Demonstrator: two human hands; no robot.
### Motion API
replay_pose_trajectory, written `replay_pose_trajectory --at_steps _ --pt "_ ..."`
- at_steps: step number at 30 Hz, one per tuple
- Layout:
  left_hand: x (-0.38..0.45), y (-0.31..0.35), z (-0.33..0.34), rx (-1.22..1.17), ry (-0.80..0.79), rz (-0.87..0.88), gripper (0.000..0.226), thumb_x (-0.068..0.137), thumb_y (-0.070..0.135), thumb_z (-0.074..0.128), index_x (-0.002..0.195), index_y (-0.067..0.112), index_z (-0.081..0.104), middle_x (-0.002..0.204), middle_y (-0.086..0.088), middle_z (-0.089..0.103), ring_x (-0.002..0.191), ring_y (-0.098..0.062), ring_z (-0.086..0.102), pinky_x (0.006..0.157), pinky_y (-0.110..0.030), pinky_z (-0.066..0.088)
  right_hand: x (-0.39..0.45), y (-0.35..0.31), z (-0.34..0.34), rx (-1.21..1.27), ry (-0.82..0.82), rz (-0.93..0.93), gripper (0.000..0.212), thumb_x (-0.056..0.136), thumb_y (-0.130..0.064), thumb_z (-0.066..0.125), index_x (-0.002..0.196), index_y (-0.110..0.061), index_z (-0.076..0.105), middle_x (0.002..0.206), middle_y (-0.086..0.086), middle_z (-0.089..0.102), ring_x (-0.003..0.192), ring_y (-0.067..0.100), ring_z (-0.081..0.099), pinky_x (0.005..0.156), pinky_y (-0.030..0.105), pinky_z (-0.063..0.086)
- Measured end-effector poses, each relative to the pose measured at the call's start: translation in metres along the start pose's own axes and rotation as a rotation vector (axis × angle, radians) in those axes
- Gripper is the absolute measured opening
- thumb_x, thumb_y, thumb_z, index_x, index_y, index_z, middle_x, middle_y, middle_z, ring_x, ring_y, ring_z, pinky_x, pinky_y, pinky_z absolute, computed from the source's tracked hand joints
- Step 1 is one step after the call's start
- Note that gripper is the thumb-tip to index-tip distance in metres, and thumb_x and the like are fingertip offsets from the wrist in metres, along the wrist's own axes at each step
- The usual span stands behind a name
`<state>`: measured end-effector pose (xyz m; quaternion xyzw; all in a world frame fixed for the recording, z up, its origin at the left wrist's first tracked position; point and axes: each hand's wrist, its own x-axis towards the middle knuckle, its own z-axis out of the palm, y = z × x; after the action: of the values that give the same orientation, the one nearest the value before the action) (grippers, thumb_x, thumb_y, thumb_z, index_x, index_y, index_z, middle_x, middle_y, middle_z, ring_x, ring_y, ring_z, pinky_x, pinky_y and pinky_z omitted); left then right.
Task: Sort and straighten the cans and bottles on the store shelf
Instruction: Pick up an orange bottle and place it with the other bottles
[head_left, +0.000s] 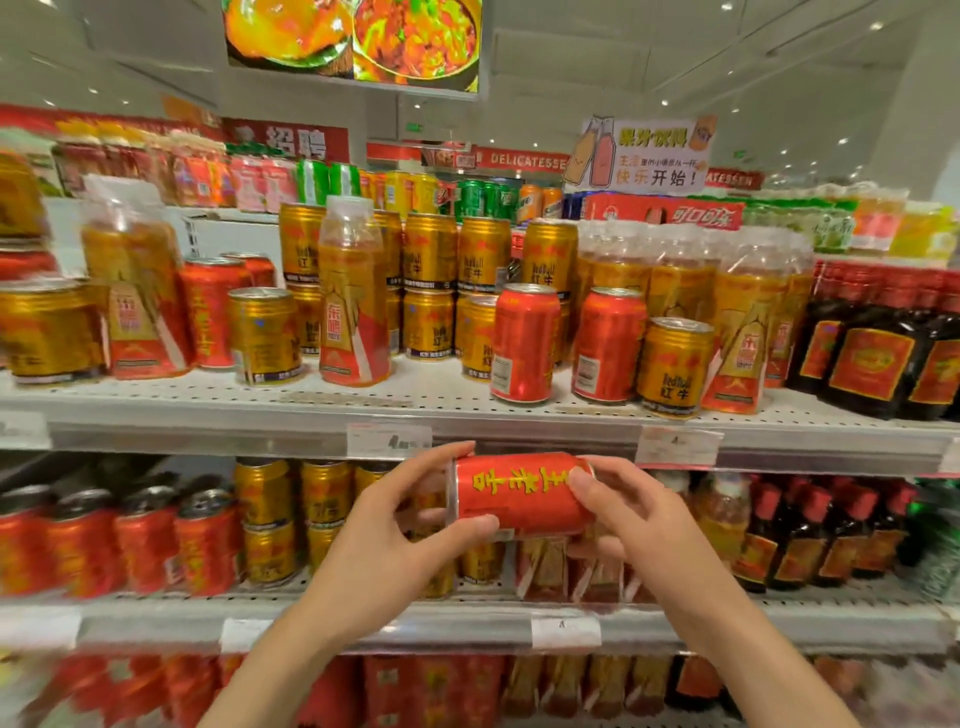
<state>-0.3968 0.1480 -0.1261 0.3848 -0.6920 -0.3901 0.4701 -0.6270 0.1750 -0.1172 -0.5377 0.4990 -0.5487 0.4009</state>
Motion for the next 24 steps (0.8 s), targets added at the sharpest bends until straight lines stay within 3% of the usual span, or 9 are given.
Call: replay_pose_trajectory --at_steps 4,8,11,16,20,24 --pt "0.01 0.009 -0.015 0.049 0.017 0.005 0.059 0.07 0.043 0.082 0.123 0.052 0.06 0.114 0.023 0.069 0.102 -0.002 0.071 0.084 -0.024 0.058 0.015 -0.008 0.007 0.002 -0.039 -0.051 0.036 0.088 -0.043 0.066 0.12 -0.026 0.066 0.097 -0.014 0.076 0.093 0.009 0.074 0.078 0.035 0.064" --pt "0.017 0.013 -0.036 0.086 0.025 0.009 0.057 0.071 0.037 0.083 0.123 0.047 0.061 0.118 0.016 0.068 0.102 0.0 0.07 0.083 -0.022 0.058 0.03 -0.012 0.023 0.031 -0.063 -0.075 0.038 0.082 -0.043 0.068 0.116 -0.024 0.068 0.097 -0.007 0.077 0.09 0.01 0.075 0.069 0.026 0.061" --pt "0.021 0.009 -0.053 0.1 0.037 0.018 0.055 0.073 0.032 0.085 0.122 0.046 0.062 0.117 0.012 0.069 0.103 -0.002 0.069 0.08 -0.02 0.057 0.038 -0.015 0.039 0.047 -0.077 -0.078 0.034 0.082 -0.038 0.068 0.112 -0.023 0.069 0.095 -0.004 0.075 0.087 0.012 0.075 0.067 0.026 0.062" --pt "0.024 -0.002 -0.092 0.126 0.015 0.044 0.057 0.072 0.041 0.084 0.123 0.046 0.059 0.118 0.018 0.067 0.109 -0.004 0.066 0.086 -0.027 0.059 0.049 -0.026 0.075 0.01 -0.065 -0.095 0.039 0.076 -0.043 0.071 0.111 -0.027 0.069 0.098 -0.001 0.075 0.085 0.01 0.075 0.063 0.025 0.061" --pt "0.026 -0.011 -0.14 0.144 -0.002 0.086 0.056 0.072 0.038 0.086 0.12 0.045 0.058 0.117 0.022 0.066 0.108 -0.004 0.066 0.087 -0.026 0.057 0.053 -0.041 0.118 -0.067 -0.057 -0.161 0.036 0.075 -0.046 0.069 0.108 -0.031 0.069 0.093 -0.014 0.075 0.075 0.007 0.073 0.057 0.027 0.06" --pt "0.03 -0.015 -0.2 0.214 0.025 0.146 0.056 0.07 0.043 0.086 0.117 0.045 0.056 0.112 0.027 0.064 0.105 0.004 0.064 0.083 -0.012 0.052 0.066 -0.06 0.174 -0.102 -0.053 -0.211 0.039 0.073 -0.048 0.069 0.109 -0.031 0.071 0.095 -0.015 0.076 0.082 0.004 0.073 0.059 0.027 0.06"
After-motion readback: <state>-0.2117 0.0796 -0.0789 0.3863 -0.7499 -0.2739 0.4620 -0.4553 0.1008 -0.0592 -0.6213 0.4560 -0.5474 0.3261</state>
